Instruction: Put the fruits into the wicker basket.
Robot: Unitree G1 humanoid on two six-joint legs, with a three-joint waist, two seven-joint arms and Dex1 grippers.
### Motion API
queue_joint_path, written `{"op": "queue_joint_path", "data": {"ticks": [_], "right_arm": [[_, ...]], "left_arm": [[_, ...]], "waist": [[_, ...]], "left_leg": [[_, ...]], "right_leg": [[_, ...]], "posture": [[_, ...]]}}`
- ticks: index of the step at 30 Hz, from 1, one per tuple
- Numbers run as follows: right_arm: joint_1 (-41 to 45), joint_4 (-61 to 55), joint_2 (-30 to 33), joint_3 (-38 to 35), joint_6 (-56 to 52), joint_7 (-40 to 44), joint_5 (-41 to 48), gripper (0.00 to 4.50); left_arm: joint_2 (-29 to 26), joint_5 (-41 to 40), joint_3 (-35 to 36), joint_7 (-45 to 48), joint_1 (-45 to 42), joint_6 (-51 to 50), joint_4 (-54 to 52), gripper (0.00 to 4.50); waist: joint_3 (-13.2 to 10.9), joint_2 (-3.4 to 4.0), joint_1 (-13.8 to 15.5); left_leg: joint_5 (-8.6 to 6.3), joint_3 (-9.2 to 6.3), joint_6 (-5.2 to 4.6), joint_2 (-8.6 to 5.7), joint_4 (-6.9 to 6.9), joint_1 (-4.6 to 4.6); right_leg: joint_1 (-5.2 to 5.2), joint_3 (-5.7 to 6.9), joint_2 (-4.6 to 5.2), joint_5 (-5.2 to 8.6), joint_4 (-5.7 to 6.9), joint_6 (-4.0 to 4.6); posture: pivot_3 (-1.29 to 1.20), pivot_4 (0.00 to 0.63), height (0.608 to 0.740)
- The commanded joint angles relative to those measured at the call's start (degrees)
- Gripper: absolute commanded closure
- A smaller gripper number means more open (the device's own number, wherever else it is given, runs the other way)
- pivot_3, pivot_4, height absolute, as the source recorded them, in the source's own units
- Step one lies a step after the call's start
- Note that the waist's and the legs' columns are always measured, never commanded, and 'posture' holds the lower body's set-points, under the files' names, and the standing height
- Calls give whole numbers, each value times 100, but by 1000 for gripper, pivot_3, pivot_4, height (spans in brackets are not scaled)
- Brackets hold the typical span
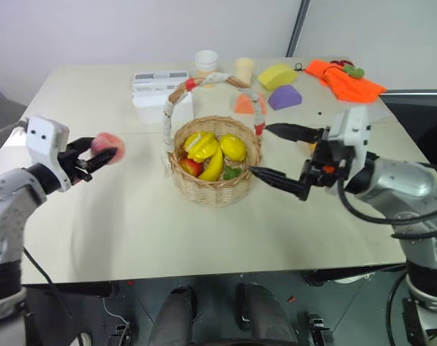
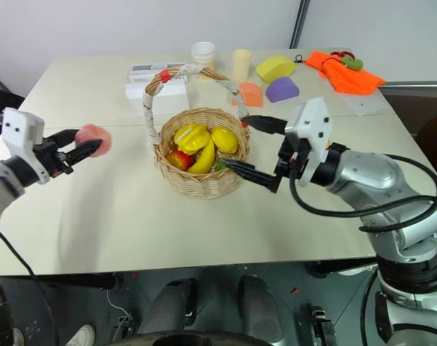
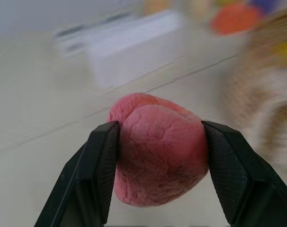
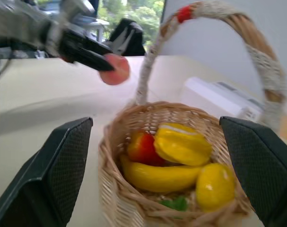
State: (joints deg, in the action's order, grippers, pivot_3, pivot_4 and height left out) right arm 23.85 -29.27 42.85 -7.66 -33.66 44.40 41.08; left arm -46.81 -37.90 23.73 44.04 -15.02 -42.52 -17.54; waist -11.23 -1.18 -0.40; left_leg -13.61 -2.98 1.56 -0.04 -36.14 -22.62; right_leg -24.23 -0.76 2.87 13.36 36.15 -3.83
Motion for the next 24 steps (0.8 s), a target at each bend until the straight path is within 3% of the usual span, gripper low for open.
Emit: {"op": "queue_joint_path", "data": {"ticks": [1,3,7,12,14,15,18,24], "right_arm": [[53,193,155,-240,274,179,-176,0],[67,296,156,-254,342,196,-233,0],[57,308,68,-240,382,139,-291,0],[-73,303,-1,-328,215,-191,-302,0],[-159,505,-43,-391,95,-430,-377,0],[-192,638,-107,-415,73,-580,-454,0],[-224,1325,-332,-300,276,-1200,-1133,0],[145,3112,-640,-49,910,-1972,-2333,0]], "left_arm": [[-60,-1108,-65,84,-383,-722,-751,1780],[74,-1051,-603,-88,-817,-771,-961,1780],[435,114,-1886,-713,-1623,-430,-675,1780],[940,405,-2586,-741,-1995,-400,-397,1780],[1092,409,-2604,-793,-2013,-480,-301,1780],[1129,417,-2580,-813,-2013,-493,-268,1139],[1063,512,-2567,-644,-1905,-235,-409,74],[1082,-91,-2006,-87,-1353,140,-814,74]], "waist": [[0,0,-5],[0,-1,-10],[0,-1,-30],[-1,-2,-59],[-1,-1,-42],[-1,-2,-38],[-1,-2,-43],[-2,1,-63]], "left_leg": [[0,0,0,-1,-1,2],[0,1,0,-4,-4,2],[0,-1,-1,-17,-6,11],[-1,-2,-3,-11,3,14],[-2,-4,-4,-10,4,13],[-2,-5,-4,-10,4,13],[-2,-2,-4,-10,-1,11],[-1,5,-4,-12,0,12]], "right_leg": [[3,0,0,0,0,0],[4,0,-6,0,1,-1],[18,-1,-16,-2,1,-8],[9,-5,-33,-11,4,-25],[7,-5,-35,-10,7,-28],[7,-5,-35,-10,6,-28],[7,-6,-33,-10,6,-26],[6,-11,-30,-1,6,-8]], "posture": [[0,150,740],[0,150,740],[0,150,740],[0,150,740],[0,150,740],[0,150,740],[0,150,740],[0,150,740]]}}
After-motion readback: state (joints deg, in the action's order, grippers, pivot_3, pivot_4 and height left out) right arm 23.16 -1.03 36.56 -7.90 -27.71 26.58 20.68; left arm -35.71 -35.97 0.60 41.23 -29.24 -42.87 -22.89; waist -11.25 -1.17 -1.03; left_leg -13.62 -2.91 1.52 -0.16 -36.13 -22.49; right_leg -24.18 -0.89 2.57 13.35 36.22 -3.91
